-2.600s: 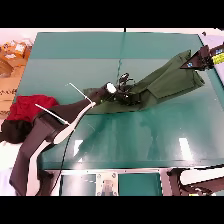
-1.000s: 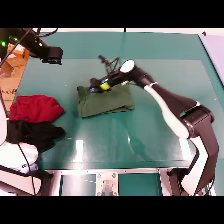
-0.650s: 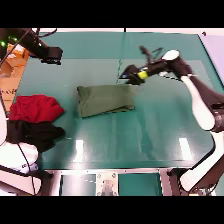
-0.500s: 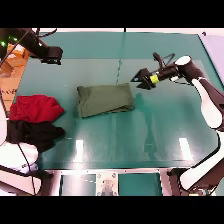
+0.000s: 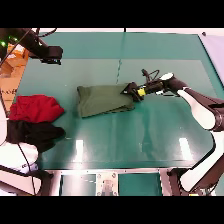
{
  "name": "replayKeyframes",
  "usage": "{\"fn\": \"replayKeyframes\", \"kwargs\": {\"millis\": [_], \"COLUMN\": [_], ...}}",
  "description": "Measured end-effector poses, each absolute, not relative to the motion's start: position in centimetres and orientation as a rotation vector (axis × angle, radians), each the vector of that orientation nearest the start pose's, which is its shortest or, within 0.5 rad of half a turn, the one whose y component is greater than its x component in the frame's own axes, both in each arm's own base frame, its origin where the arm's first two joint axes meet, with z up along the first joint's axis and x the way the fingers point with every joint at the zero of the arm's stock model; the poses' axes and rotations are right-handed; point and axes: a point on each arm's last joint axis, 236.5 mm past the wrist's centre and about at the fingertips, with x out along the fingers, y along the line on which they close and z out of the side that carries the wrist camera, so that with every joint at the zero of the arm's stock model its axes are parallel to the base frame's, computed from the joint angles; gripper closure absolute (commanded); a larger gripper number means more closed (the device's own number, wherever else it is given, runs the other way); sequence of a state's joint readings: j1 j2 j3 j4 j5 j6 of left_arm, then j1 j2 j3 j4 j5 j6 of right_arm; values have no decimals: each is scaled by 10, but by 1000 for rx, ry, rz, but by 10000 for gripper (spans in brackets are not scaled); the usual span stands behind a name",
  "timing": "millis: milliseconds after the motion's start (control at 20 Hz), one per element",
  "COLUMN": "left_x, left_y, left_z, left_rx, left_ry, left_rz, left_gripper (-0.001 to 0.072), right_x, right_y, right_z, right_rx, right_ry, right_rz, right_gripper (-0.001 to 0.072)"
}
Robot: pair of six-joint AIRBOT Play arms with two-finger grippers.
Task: Fold the shirts.
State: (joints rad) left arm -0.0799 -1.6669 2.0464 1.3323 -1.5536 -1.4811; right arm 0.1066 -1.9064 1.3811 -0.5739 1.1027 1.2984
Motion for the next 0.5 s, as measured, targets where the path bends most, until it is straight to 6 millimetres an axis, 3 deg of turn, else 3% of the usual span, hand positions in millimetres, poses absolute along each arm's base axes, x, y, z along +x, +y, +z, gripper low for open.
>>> {"fn": "replayKeyframes", "kwargs": {"millis": [50,200,300,400,500], "left_x": [478,478,477,477,477], "left_y": [-94,-94,-94,-94,-94], "left_z": [135,135,135,135,135], "left_rx": [-19,-20,-20,-21,-20], "left_ry": [1161,1162,1163,1164,1164], "left_rz": [-329,-329,-329,-329,-329], "left_gripper": [687,687,687,687,687], "right_x": [445,465,476,493,502], "right_y": [237,263,260,232,181], "right_z": [-95,-63,-36,-4,18], "right_rx": [761,752,759,773,760], "right_ry": [1431,1347,1307,1246,1213], "right_rz": [594,653,679,651,571], "right_gripper": [694,697,697,698,698]}}
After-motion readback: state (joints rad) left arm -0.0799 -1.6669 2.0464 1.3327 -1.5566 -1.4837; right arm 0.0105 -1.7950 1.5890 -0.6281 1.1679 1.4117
